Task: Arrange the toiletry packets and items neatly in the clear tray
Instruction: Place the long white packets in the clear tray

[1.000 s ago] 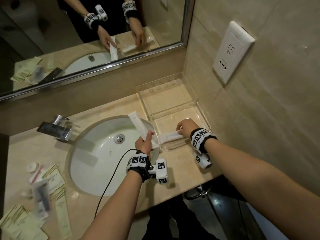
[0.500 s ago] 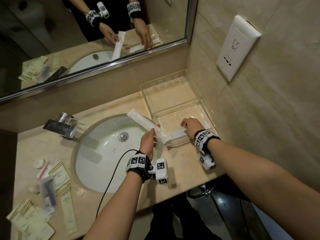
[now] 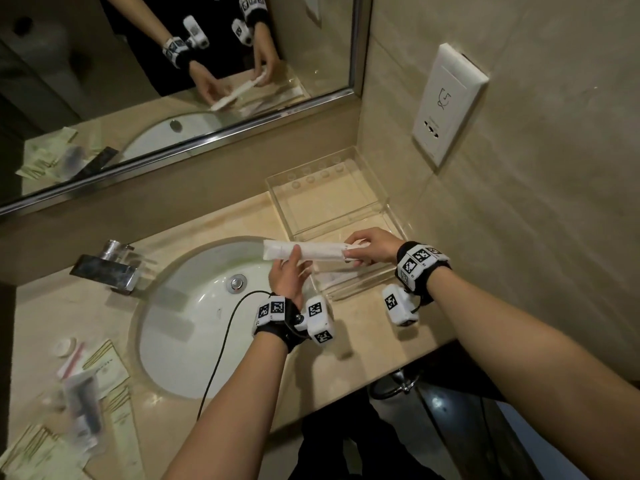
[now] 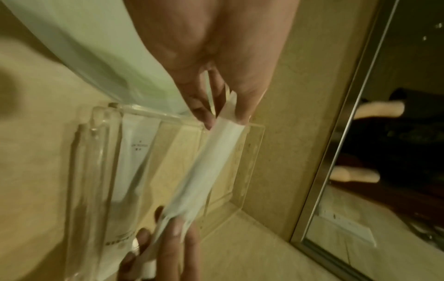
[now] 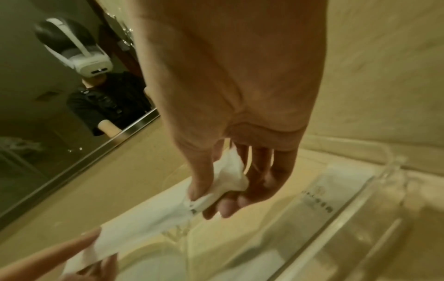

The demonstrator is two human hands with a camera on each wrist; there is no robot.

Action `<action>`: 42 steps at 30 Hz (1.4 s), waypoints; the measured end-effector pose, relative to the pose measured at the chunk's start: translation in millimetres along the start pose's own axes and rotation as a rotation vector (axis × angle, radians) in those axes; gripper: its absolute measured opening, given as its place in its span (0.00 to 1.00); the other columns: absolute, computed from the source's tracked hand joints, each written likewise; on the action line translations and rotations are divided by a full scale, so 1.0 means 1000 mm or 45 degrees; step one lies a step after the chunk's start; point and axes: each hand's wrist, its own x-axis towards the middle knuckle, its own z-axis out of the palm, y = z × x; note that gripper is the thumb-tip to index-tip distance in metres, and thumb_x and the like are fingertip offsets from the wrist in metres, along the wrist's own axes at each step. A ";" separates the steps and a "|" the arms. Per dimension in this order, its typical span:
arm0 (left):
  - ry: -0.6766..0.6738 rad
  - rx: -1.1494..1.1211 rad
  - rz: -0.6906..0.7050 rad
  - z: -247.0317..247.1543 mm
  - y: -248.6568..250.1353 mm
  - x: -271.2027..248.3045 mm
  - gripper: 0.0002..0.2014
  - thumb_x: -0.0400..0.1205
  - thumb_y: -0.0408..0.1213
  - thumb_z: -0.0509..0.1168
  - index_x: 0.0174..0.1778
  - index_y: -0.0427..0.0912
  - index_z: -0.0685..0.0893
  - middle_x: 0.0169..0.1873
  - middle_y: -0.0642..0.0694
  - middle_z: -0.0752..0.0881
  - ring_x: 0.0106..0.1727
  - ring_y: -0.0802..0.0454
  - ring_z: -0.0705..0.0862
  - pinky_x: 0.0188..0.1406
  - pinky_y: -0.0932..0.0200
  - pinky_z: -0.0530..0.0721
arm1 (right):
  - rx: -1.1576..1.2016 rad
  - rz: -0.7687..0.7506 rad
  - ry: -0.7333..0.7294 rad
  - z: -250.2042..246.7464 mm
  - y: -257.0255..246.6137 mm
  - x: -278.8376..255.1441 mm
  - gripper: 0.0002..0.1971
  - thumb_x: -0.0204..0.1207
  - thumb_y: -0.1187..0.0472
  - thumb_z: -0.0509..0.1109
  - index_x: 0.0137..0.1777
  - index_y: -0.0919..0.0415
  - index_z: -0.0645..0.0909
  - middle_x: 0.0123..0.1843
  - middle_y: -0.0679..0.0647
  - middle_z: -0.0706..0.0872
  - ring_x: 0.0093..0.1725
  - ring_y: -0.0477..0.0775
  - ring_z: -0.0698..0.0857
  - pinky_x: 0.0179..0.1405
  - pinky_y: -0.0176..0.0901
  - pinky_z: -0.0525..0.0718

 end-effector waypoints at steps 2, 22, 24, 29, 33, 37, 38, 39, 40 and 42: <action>0.142 -0.047 0.056 -0.004 0.003 0.007 0.10 0.80 0.32 0.69 0.55 0.38 0.79 0.45 0.41 0.85 0.37 0.49 0.83 0.29 0.66 0.86 | -0.202 0.073 0.067 -0.012 0.005 -0.002 0.13 0.78 0.57 0.74 0.61 0.59 0.84 0.37 0.54 0.87 0.33 0.48 0.85 0.29 0.32 0.81; -0.263 1.676 0.437 0.018 -0.030 0.023 0.09 0.70 0.23 0.75 0.42 0.39 0.88 0.41 0.42 0.89 0.45 0.46 0.87 0.52 0.55 0.86 | -1.135 0.139 0.488 -0.015 0.047 0.002 0.12 0.78 0.63 0.69 0.60 0.52 0.84 0.65 0.57 0.82 0.66 0.60 0.79 0.65 0.50 0.80; -0.311 1.688 0.402 0.021 -0.030 0.021 0.11 0.68 0.27 0.78 0.45 0.39 0.88 0.42 0.42 0.88 0.45 0.46 0.87 0.53 0.52 0.86 | -1.211 0.145 0.496 -0.017 0.048 0.000 0.13 0.77 0.61 0.71 0.61 0.50 0.84 0.65 0.55 0.82 0.65 0.59 0.80 0.65 0.50 0.80; -0.354 1.858 0.423 0.023 -0.033 0.022 0.15 0.70 0.22 0.74 0.51 0.39 0.87 0.47 0.42 0.87 0.48 0.45 0.86 0.55 0.52 0.85 | -1.281 0.172 0.535 -0.018 0.050 -0.002 0.14 0.78 0.63 0.70 0.63 0.56 0.82 0.65 0.58 0.81 0.65 0.61 0.79 0.67 0.53 0.79; -0.314 1.856 0.420 0.030 -0.035 0.023 0.14 0.69 0.20 0.71 0.47 0.38 0.87 0.47 0.40 0.88 0.50 0.42 0.85 0.51 0.52 0.84 | -1.281 0.204 0.538 -0.020 0.047 -0.003 0.18 0.76 0.69 0.64 0.65 0.61 0.81 0.66 0.61 0.80 0.66 0.64 0.79 0.66 0.53 0.80; -0.351 1.918 0.498 0.031 -0.038 0.027 0.17 0.70 0.27 0.76 0.54 0.38 0.86 0.55 0.41 0.82 0.58 0.43 0.80 0.59 0.52 0.81 | -1.300 0.128 0.551 -0.021 0.049 -0.002 0.20 0.75 0.69 0.68 0.67 0.60 0.80 0.69 0.59 0.78 0.67 0.62 0.77 0.68 0.51 0.77; -0.354 1.901 0.496 0.030 -0.039 0.030 0.18 0.71 0.29 0.76 0.56 0.38 0.85 0.56 0.41 0.82 0.58 0.44 0.81 0.61 0.51 0.81 | -1.269 0.081 0.539 -0.021 0.049 0.001 0.20 0.75 0.69 0.69 0.67 0.59 0.80 0.69 0.58 0.79 0.67 0.61 0.77 0.68 0.50 0.77; -0.357 1.853 0.476 0.030 -0.039 0.031 0.17 0.73 0.30 0.75 0.57 0.37 0.85 0.56 0.40 0.84 0.57 0.43 0.83 0.63 0.49 0.82 | -1.226 0.033 0.510 -0.021 0.049 0.003 0.20 0.76 0.69 0.69 0.67 0.58 0.81 0.69 0.56 0.80 0.67 0.60 0.77 0.67 0.48 0.77; -0.360 1.801 0.458 0.030 -0.040 0.032 0.15 0.75 0.29 0.73 0.57 0.36 0.86 0.55 0.39 0.86 0.55 0.43 0.86 0.62 0.47 0.83 | -1.178 0.010 0.463 -0.021 0.049 0.005 0.19 0.77 0.69 0.70 0.67 0.56 0.82 0.69 0.56 0.81 0.66 0.59 0.77 0.66 0.48 0.78; -0.330 1.773 0.460 0.031 -0.040 0.031 0.11 0.77 0.27 0.69 0.55 0.34 0.87 0.51 0.37 0.88 0.52 0.42 0.88 0.61 0.46 0.85 | -1.093 0.020 0.392 -0.020 0.049 0.009 0.19 0.77 0.66 0.71 0.67 0.53 0.84 0.67 0.56 0.83 0.64 0.58 0.81 0.64 0.48 0.82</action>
